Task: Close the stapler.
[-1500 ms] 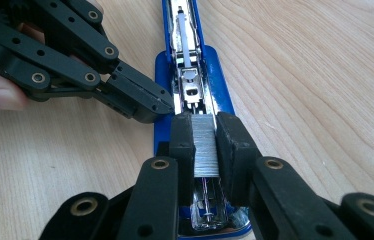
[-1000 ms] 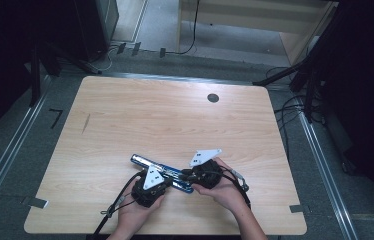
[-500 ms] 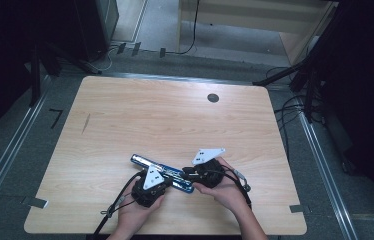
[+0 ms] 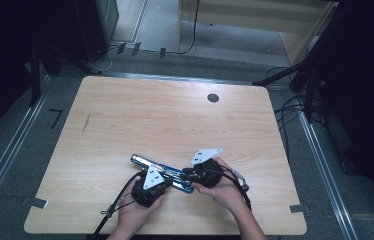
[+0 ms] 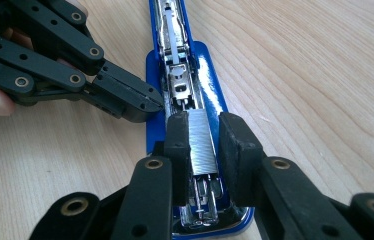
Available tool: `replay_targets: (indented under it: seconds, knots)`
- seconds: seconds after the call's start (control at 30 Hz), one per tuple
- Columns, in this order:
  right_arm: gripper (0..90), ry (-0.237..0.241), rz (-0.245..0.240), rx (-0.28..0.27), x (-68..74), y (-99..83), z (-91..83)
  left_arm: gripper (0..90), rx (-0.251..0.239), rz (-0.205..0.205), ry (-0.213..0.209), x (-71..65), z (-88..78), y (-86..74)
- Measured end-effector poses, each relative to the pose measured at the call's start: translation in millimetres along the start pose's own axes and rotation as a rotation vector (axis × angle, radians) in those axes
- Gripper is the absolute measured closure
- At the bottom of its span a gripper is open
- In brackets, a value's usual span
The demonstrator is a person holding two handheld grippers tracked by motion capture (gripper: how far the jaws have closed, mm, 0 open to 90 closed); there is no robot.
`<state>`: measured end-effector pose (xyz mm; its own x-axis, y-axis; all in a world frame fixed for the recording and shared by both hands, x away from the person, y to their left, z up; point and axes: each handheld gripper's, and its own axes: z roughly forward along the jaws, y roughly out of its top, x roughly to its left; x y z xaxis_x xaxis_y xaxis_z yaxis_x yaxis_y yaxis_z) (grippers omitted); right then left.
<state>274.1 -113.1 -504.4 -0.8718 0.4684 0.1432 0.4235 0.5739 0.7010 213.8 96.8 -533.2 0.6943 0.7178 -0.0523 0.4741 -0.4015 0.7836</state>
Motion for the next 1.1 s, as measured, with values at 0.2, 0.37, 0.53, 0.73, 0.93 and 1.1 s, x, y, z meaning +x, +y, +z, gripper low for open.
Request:
replay_targets:
  seconds: [0.2, 0.37, 0.53, 0.73, 0.93, 1.1]
  knots:
    - [79.4, 0.016, 0.001, -0.004, -0.9, -0.8, -0.9, 90.0, 0.000, 0.000, 0.000, -0.1, 0.0, 0.0]
    - [79.5, 0.015, -0.008, -0.015, 1.1, 0.4, -3.8, 90.0, -0.002, -0.002, 0.000, -0.2, 0.1, 0.0]
    - [79.6, 0.011, -0.027, -0.017, 5.2, 2.5, -8.0, 90.0, -0.002, -0.001, 0.001, -0.1, 0.2, 0.0]
    - [79.6, -0.016, -0.060, 0.021, 10.6, 6.4, -7.2, 90.0, -0.002, 0.002, 0.002, 0.1, 0.2, 0.1]
    - [79.6, -0.020, -0.075, 0.045, 10.8, 9.1, -5.9, 90.0, -0.002, -0.002, 0.002, 0.0, 0.3, 0.1]
    - [79.6, -0.018, -0.076, 0.047, 10.9, 10.2, -6.2, 90.0, -0.006, -0.005, 0.001, -0.1, 0.5, 0.0]
